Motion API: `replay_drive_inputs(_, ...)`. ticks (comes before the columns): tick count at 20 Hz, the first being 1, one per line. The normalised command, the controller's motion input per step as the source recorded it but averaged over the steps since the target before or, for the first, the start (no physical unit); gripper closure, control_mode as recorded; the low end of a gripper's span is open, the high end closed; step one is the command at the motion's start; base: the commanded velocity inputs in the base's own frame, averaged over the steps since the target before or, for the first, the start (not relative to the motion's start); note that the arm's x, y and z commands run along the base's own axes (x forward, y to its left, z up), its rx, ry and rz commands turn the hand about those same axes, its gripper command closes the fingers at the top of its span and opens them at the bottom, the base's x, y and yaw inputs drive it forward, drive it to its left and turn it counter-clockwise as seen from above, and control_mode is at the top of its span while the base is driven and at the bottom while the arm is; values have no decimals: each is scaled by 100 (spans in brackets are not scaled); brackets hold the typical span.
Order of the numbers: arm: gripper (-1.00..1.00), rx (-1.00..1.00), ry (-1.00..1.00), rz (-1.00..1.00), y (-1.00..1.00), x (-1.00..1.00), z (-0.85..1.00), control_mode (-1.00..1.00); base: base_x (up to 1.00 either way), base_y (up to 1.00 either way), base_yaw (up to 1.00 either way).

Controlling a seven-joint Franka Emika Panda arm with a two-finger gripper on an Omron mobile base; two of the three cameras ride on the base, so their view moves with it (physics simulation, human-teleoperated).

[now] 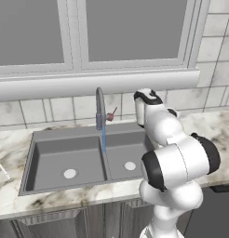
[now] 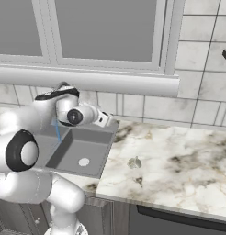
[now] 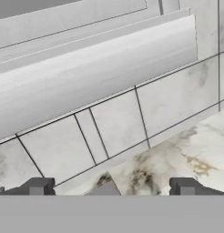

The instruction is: Turn on the sink faucet. Then move the garlic from the counter to the sink. Turn off the sink. Move the vegetable from the sink to the pot next to the stove. Finally move the pot to the rear left burner.

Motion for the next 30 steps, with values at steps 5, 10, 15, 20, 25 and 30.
replay_drive_inputs(5,-100,8,30,-12,-57,-31,98,-100,0,0,0)
replay_drive_inputs(10,-100,8,30,-12,-51,-20,100,-100,0,0,0)
replay_drive_inputs(15,-100,7,31,-10,-41,-6,100,-100,0,0,0)
replay_drive_inputs(20,-100,7,35,-8,-31,-1,100,-100,0,0,0)
replay_drive_inputs(25,-100,6,38,-7,-27,0,100,-100,0,0,0)
replay_drive_inputs(30,-100,7,40,-8,-22,0,100,-100,0,0,0)
